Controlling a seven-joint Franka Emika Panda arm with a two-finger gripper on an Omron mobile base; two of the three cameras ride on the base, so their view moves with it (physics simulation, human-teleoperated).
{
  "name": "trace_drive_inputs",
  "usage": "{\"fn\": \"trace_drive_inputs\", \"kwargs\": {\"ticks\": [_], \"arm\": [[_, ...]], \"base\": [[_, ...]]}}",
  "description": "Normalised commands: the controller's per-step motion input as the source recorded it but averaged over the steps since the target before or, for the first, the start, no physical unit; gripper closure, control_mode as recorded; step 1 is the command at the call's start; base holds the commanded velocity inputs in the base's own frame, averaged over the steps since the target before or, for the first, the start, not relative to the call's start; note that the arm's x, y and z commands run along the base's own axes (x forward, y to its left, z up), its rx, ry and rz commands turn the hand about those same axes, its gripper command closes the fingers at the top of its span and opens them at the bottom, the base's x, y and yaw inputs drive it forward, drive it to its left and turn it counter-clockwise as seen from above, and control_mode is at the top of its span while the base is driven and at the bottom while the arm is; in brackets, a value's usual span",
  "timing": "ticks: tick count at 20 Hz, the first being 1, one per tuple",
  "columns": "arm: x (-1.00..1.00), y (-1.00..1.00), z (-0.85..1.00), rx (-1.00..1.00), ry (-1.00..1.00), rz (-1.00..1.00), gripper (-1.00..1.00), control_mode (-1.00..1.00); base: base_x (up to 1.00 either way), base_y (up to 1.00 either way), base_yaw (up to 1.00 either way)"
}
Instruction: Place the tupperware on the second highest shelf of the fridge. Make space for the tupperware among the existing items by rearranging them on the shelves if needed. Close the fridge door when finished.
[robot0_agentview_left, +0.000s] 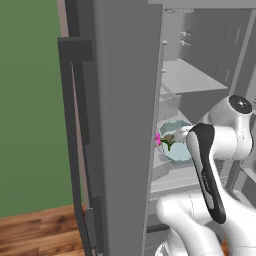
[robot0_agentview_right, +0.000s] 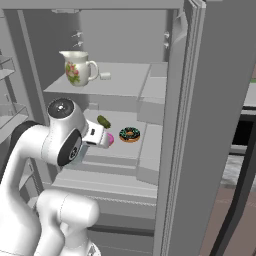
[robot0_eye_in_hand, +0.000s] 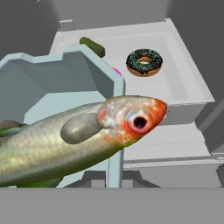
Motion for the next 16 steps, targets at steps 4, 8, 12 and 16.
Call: {"fn": "trace_drive_inputs", "kwargs": {"ticks": [4, 8, 12, 16], "arm": [[0.54, 0.13, -0.23, 0.01, 0.03, 0.00, 1.00, -1.00], [0.35, 0.00, -0.45, 0.02, -0.06, 0.00, 1.00, -1.00], [0.35, 0.10, -0.31, 0.01, -0.07, 0.00, 1.00, -1.00], [0.41, 0.37, -0.32, 0.00, 0.00, 0.00, 1.00, -1.00]], "base": [[0.00, 0.00, 0.00], [0.00, 0.00, 0.00], [0.00, 0.00, 0.00], [0.00, 0.00, 0.00]]}}
